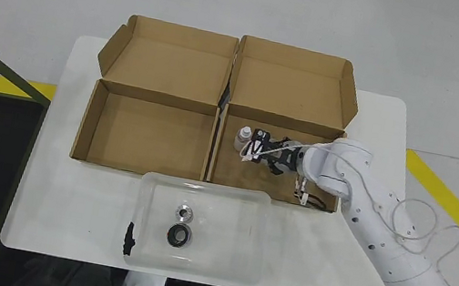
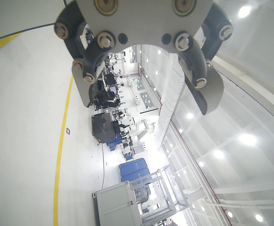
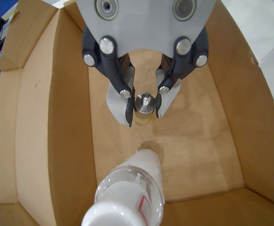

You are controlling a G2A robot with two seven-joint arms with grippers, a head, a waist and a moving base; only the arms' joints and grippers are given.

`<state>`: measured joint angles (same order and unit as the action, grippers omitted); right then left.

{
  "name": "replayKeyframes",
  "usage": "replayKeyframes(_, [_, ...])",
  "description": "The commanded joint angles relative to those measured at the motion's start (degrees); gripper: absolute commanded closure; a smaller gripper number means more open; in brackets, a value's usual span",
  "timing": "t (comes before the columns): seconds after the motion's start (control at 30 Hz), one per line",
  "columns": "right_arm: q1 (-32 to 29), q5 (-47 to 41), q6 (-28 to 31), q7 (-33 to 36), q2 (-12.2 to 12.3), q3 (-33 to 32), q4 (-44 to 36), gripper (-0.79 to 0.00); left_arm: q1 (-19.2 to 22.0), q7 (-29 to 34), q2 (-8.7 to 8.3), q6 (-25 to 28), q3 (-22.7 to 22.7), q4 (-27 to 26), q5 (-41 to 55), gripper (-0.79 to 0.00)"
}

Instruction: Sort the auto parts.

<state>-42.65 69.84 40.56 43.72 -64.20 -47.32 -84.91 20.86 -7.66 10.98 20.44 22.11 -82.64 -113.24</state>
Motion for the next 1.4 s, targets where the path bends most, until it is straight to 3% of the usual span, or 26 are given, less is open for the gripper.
replayKeyframes(0.0, [-0.28, 0.3, -0.63, -1.23, 0.0, -0.25, -0.18, -0.357, 0.0, 0.0, 0.0, 0.0, 0.0, 0.0, 0.0, -0.785])
replayKeyframes(0.3, [-5.95, 1.01, -4.25, -6.78, 1.59, -6.64, -7.37, -0.388, 0.0, 0.0, 0.0, 0.0, 0.0, 0.0, 0.0, -0.785])
replayKeyframes(0.33, [-7.25, 0.58, -5.39, -7.74, 1.82, -7.82, -8.83, -0.474, 0.0, 0.0, 0.0, 0.0, 0.0, 0.0, 0.0, -0.785])
replayKeyframes(0.4, [-9.81, 0.89, -6.52, -8.61, 2.36, -9.85, -12.24, -0.785, 0.0, 0.0, 0.0, 0.0, 0.0, 0.0, 0.0, -0.785])
replayKeyframes(0.67, [-19.04, 1.98, -6.9, -13.19, 3.83, -14.91, -23.72, -0.785, 0.0, 0.0, 0.0, 0.0, 0.0, 0.0, 0.0, -0.785])
replayKeyframes(0.87, [-23.46, 5.17, -6.94, -15.27, 4.12, -14.28, -31.1, -0.785, 0.0, 0.0, 0.0, 0.0, 0.0, 0.0, 0.0, -0.785])
replayKeyframes(1.13, [-24.53, 7.6, -4.81, -17.95, 3.8, -10.72, -34.37, -0.785, 0.0, 0.0, 0.0, 0.0, 0.0, 0.0, 0.0, -0.785])
replayKeyframes(1.37, [-23.22, 6.54, -3.15, -20.95, 2.89, -6.02, -32.27, -0.785, 0.0, 0.0, 0.0, 0.0, 0.0, 0.0, 0.0, -0.785])
